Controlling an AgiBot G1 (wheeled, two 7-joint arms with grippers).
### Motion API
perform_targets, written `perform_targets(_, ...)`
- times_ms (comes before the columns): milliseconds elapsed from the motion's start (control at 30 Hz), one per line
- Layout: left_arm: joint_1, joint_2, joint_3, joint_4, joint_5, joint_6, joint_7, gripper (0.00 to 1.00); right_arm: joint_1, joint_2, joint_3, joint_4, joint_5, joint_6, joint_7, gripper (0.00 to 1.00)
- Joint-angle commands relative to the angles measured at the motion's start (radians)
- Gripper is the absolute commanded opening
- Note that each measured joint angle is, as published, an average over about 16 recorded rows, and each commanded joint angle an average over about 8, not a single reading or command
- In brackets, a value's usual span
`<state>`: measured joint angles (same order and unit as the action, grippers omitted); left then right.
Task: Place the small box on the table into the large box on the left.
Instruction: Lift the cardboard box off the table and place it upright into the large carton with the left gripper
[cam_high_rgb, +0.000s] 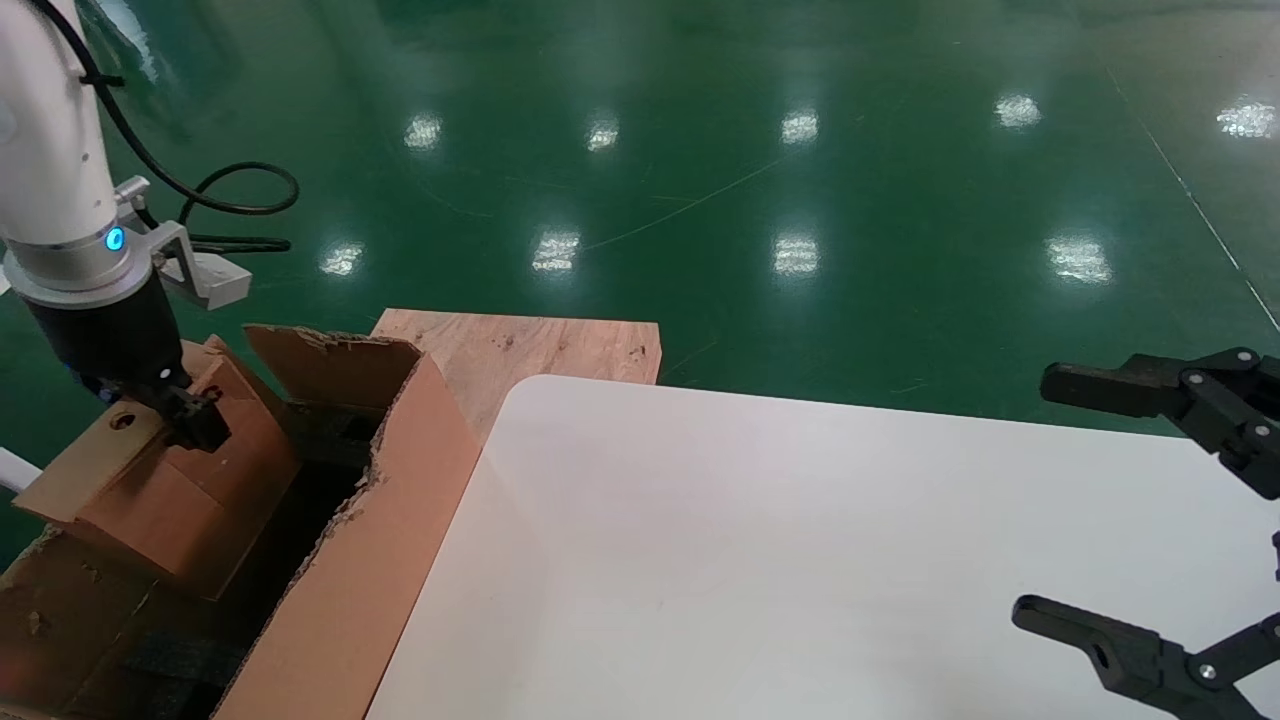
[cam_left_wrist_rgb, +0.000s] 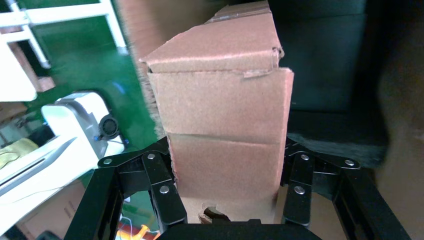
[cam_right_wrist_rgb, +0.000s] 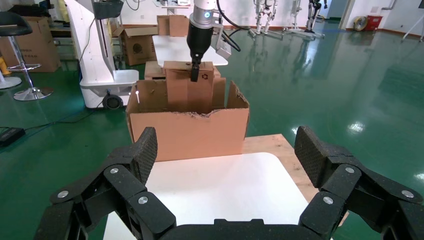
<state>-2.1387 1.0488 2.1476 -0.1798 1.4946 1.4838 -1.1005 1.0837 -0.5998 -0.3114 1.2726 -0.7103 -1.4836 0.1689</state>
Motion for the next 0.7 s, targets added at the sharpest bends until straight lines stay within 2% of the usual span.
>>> perform_targets(33,0.012,0.000,0.005,0.026,0.008,-0.014,0.012,0.00,0.000,0.000,0.000,0.000,0.000,0.000,0.000,1.00)
perform_targets(700,0.085,0.001,-0.004,0.134,-0.007,-0.023,0.071,0.00,0.000,0.000,-0.001,0.000,0.000,0.000,0.000,1.00)
